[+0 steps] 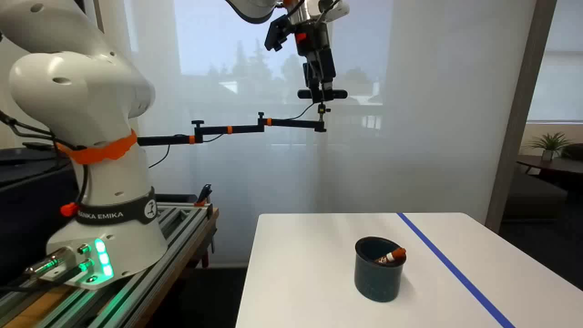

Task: Remove the marker from the cup and put it on the table

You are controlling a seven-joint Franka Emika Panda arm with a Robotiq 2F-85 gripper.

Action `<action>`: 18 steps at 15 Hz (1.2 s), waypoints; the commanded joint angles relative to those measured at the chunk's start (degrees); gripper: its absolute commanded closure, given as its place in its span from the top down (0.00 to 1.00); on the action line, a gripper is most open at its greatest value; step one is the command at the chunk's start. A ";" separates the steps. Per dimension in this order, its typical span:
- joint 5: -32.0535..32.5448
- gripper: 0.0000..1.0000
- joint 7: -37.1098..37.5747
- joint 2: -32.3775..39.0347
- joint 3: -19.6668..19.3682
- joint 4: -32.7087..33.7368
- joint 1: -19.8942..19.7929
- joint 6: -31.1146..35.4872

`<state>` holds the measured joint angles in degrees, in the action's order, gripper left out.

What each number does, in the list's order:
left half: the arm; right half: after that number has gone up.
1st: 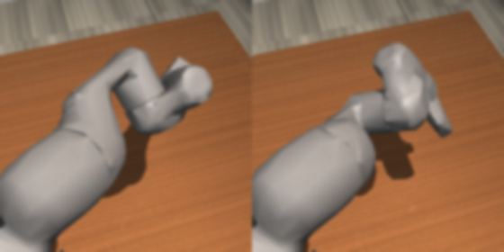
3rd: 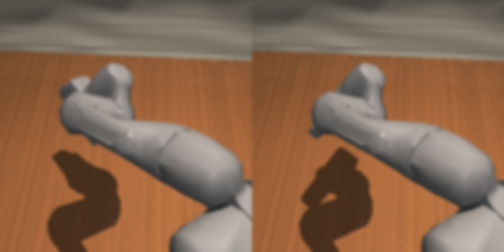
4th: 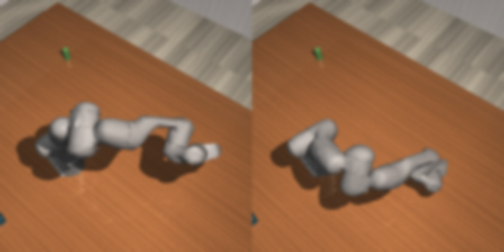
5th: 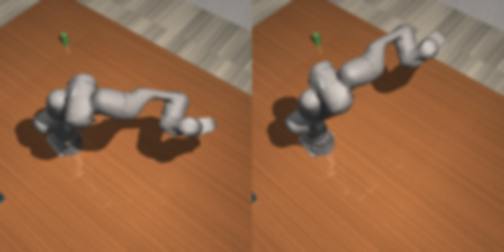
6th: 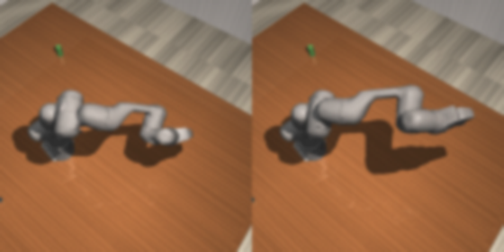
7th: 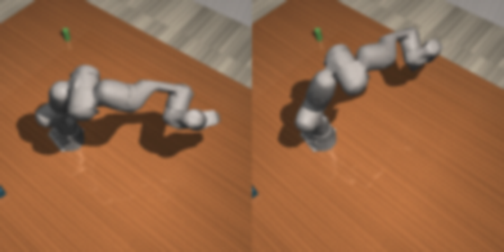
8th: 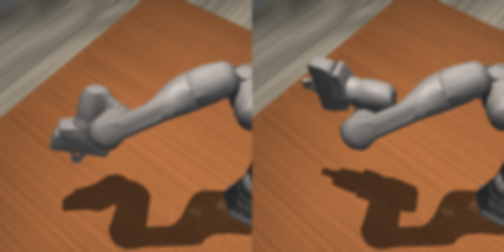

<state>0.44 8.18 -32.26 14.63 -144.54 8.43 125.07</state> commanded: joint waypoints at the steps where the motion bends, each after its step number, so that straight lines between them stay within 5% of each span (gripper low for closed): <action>1: 0.44 1.00 0.34 0.14 -0.60 0.14 0.68 -0.17; 10: 1.50 1.00 1.44 0.84 -0.10 0.00 -0.16 0.26; 18: 7.66 1.00 11.74 9.66 -0.01 -4.06 -7.41 17.05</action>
<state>5.38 15.16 -25.71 14.41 -147.50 3.37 135.97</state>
